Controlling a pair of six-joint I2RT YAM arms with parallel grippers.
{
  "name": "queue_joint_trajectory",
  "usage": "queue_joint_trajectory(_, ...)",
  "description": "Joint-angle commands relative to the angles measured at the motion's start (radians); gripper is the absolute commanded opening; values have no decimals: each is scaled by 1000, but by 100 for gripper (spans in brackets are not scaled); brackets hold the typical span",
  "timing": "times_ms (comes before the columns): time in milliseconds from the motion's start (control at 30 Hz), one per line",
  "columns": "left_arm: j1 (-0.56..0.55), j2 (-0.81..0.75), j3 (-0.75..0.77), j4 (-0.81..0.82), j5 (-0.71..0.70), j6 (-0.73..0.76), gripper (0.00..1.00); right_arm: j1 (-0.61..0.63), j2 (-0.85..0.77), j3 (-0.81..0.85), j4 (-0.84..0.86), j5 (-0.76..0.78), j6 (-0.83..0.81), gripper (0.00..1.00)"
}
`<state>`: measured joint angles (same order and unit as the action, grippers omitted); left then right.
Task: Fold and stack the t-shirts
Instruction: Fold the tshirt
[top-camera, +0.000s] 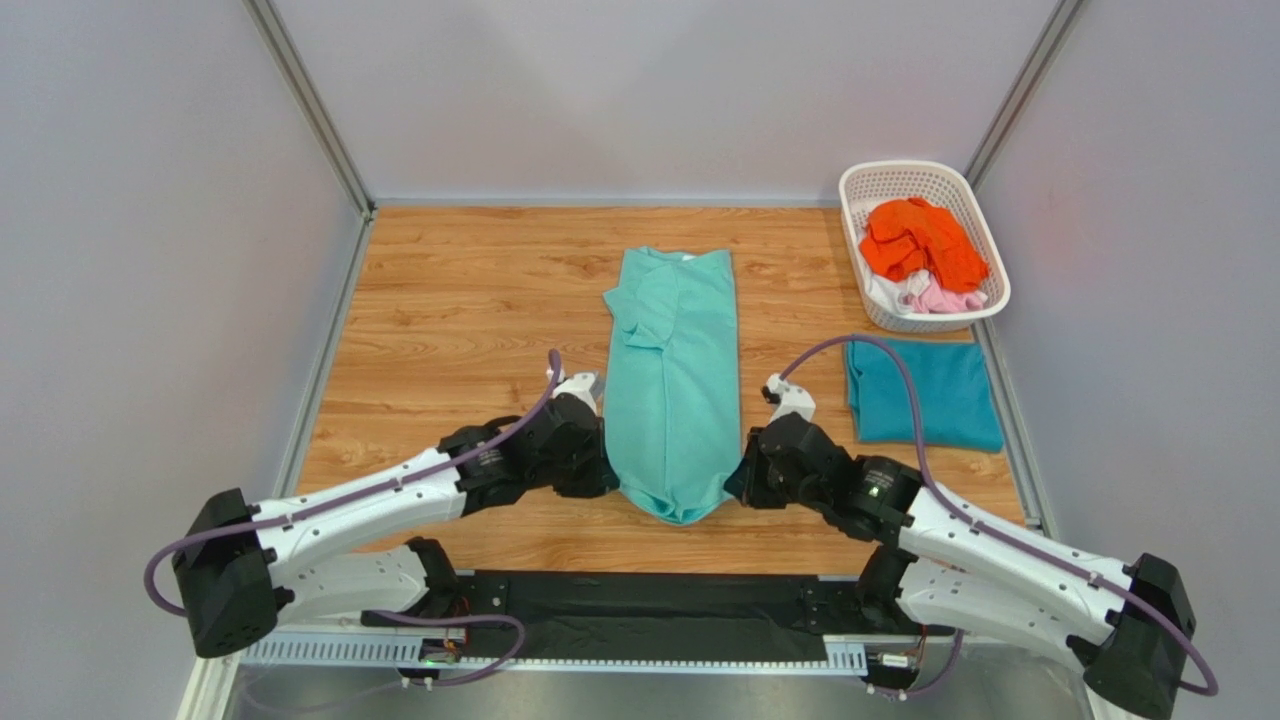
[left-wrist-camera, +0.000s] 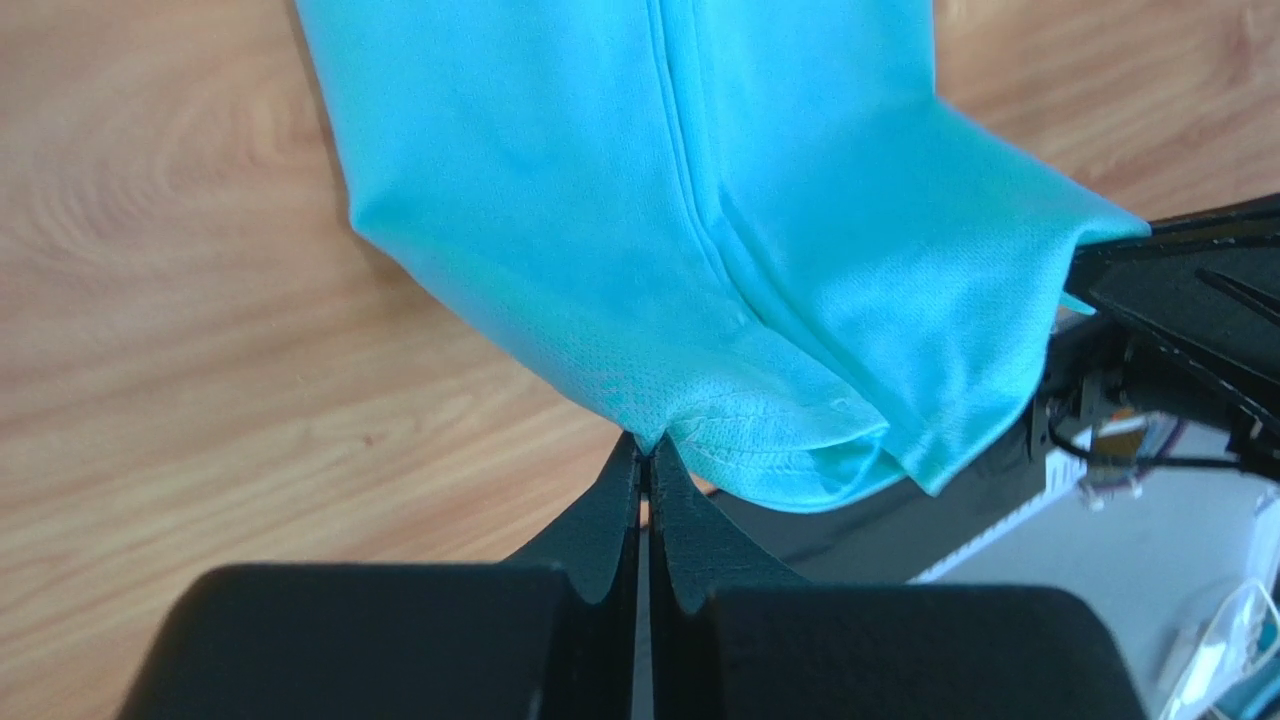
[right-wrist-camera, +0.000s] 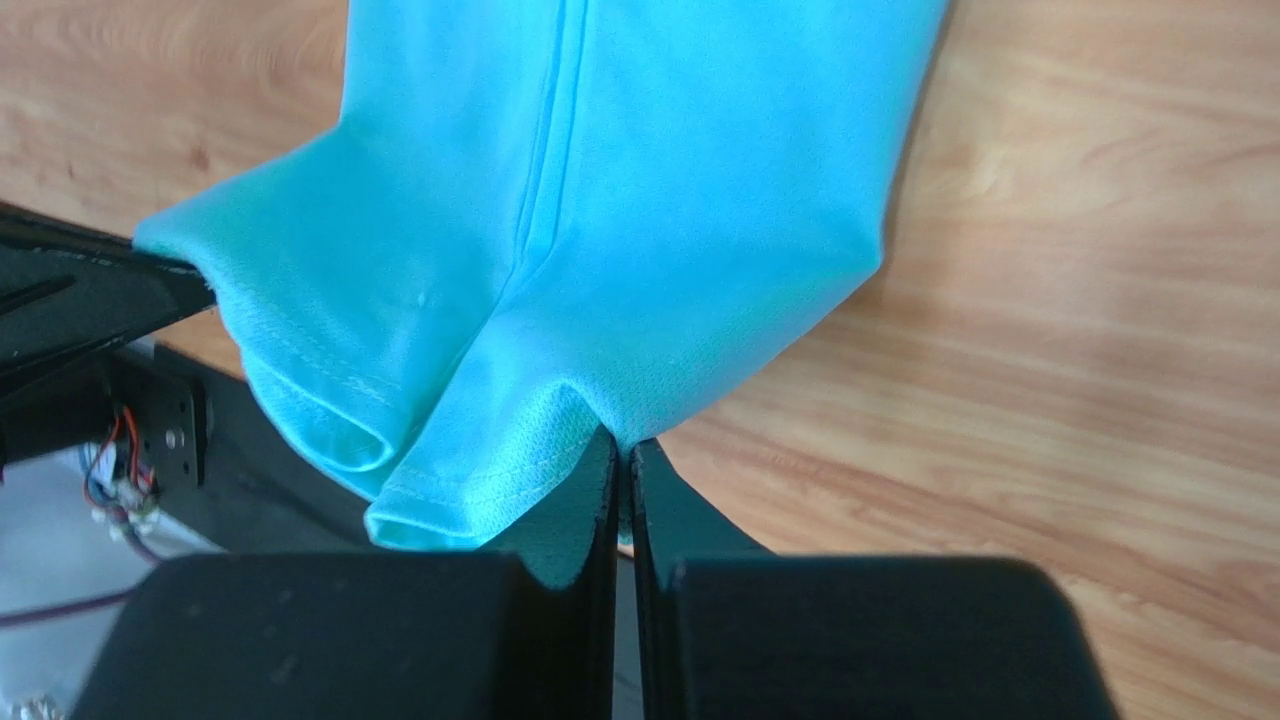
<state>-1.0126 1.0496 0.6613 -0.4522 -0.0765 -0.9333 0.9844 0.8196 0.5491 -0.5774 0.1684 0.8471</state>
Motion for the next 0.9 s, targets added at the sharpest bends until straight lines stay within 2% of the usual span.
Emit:
queue_joint_trajectory(0,67,50,84,9,-35,91,0,-87,35,63,74,10,-103,0)
queue_joint_trajectory(167,150,140,150,84,9,166,0,-225,140,115,152,-69,-171,0)
queue_joint_trajectory(400,270,263,290,64,69,211,0,-309,249,247,163,-81,-250,0)
queue_joint_trajectory(733,394,414,446,41,165,289,0,-458,434,383,185,-201,-318,0)
queue_joint_trajectory(867,430,464,497,41,176,317,0,-480,522,442,189,-228,-347,0)
